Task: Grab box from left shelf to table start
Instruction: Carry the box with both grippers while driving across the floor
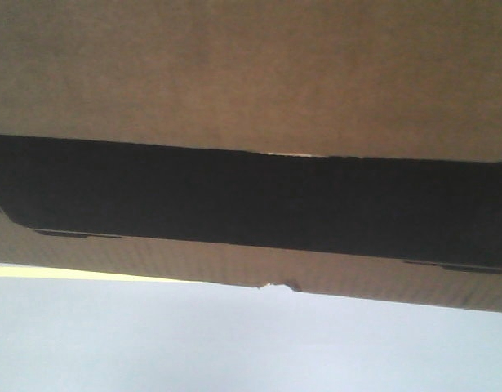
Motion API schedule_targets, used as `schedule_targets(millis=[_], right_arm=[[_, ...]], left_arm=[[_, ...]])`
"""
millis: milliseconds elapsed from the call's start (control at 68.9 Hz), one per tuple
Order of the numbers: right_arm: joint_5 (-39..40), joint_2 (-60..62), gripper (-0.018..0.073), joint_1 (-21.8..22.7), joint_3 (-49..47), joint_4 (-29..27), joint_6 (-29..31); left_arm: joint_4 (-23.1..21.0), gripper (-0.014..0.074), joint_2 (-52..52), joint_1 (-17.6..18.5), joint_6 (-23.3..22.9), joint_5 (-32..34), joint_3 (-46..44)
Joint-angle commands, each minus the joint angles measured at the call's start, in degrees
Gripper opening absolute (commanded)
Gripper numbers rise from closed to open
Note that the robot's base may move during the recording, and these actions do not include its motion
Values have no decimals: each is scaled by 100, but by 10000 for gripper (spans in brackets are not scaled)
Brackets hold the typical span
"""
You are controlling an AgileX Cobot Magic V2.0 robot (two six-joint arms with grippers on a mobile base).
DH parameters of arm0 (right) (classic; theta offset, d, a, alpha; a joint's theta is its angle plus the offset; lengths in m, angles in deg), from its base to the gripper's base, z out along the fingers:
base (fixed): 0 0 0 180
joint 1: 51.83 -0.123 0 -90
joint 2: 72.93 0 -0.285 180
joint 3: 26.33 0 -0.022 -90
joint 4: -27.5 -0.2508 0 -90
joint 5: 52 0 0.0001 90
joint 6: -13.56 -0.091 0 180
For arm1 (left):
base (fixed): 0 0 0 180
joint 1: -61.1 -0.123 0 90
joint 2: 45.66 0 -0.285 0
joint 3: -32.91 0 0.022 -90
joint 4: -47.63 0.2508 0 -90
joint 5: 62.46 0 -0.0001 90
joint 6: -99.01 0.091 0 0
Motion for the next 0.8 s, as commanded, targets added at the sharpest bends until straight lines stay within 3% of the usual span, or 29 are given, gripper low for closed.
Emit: schedule_targets(millis=[0,784], right_arm=[[861,-28,57,-24,-207,-202,97],[861,-28,57,-24,-207,-202,97]], left_arm=[[-493,-104,-74,80,-86,1075,-240],[-493,-104,-74,80,-86,1075,-240]])
